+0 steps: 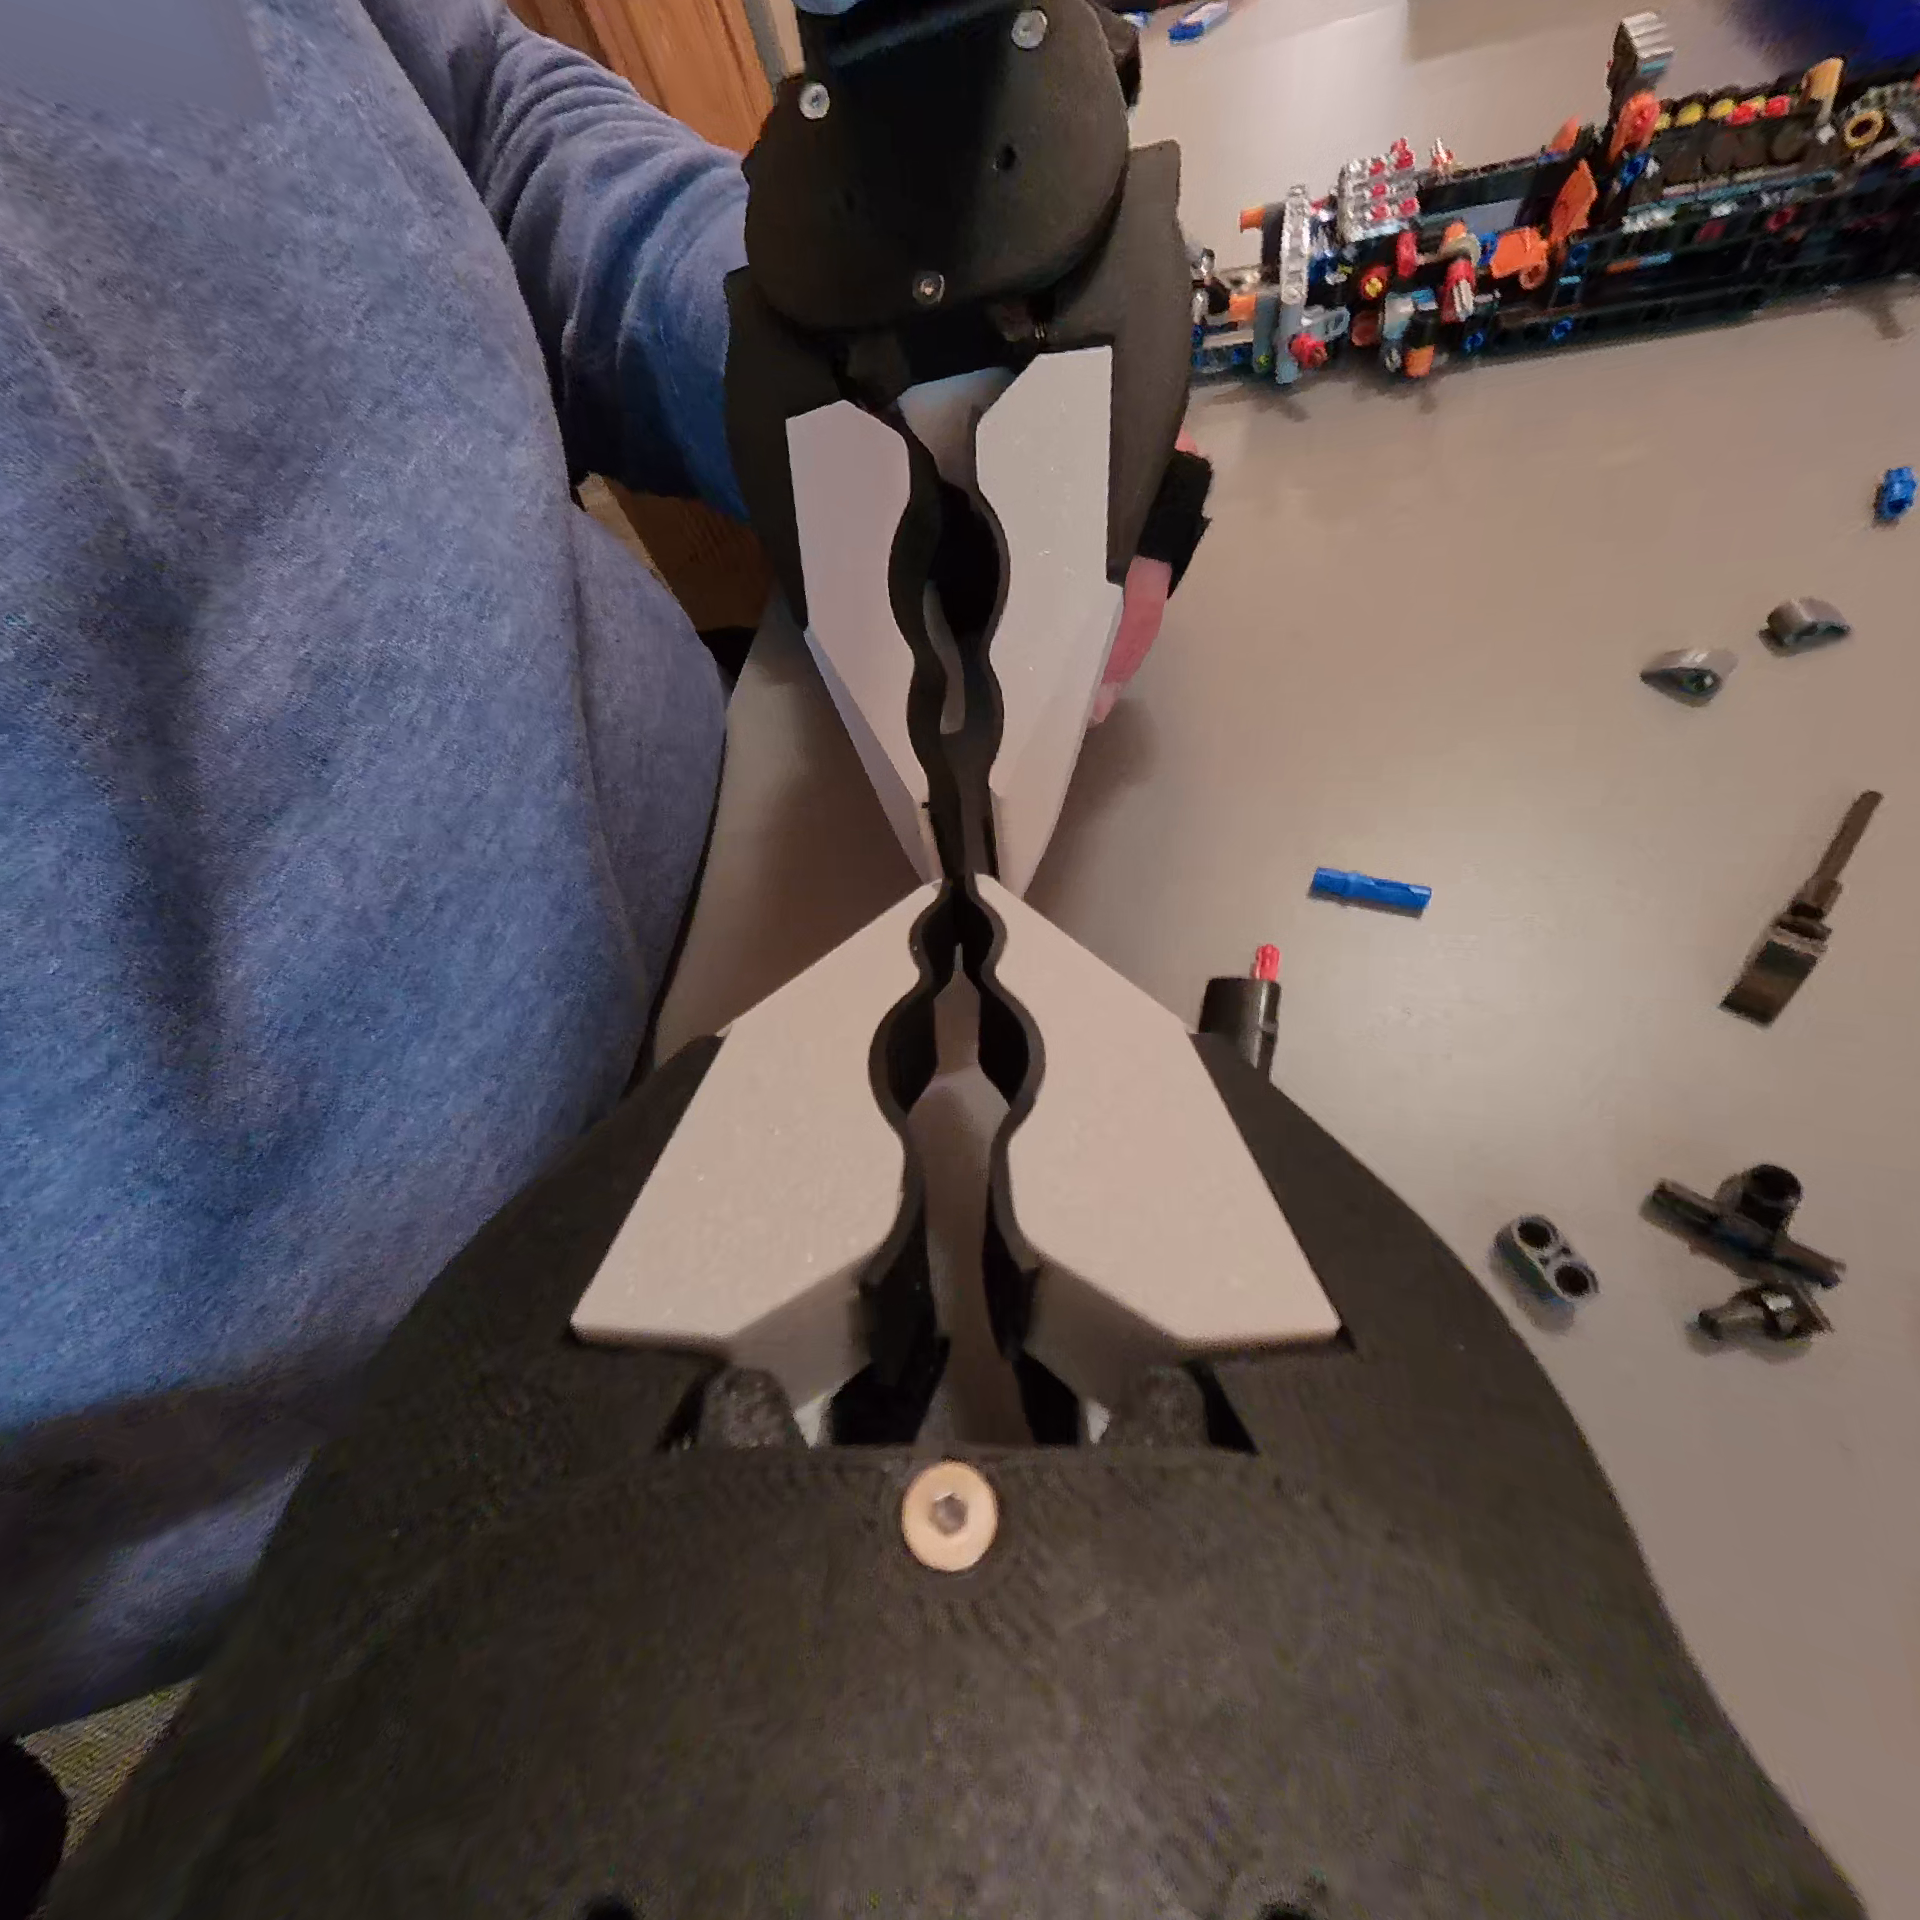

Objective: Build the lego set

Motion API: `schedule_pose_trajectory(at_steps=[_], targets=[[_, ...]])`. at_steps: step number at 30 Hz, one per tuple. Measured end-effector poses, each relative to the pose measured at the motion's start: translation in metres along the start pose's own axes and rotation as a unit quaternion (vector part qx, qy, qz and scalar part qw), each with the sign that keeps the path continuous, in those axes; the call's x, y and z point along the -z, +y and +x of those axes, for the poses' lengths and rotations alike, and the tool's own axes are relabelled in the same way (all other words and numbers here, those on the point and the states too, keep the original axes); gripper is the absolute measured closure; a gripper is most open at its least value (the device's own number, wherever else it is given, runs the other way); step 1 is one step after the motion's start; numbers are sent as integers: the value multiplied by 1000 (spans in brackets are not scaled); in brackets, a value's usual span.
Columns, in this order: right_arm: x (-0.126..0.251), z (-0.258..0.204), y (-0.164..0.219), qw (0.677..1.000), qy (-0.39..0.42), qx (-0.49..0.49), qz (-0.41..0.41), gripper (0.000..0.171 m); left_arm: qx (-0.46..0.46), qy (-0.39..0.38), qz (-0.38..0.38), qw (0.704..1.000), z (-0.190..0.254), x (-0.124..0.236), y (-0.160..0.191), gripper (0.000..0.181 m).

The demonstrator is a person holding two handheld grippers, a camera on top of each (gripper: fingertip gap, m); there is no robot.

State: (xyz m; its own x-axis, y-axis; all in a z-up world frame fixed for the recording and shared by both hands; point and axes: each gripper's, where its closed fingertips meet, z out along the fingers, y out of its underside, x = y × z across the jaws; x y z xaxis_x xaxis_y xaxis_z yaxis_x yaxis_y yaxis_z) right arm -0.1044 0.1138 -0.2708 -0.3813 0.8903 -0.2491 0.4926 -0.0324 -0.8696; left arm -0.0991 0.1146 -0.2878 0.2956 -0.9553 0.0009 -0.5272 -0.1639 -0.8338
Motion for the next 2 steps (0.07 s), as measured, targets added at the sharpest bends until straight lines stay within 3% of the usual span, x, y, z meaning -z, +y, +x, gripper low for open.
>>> schedule_pose_trajectory(at_steps=[2], targets=[[8, 4, 3, 1000, 23, -4, -8, 171, 1, 1, -10, 1000, 0, -2, 2, 177]])
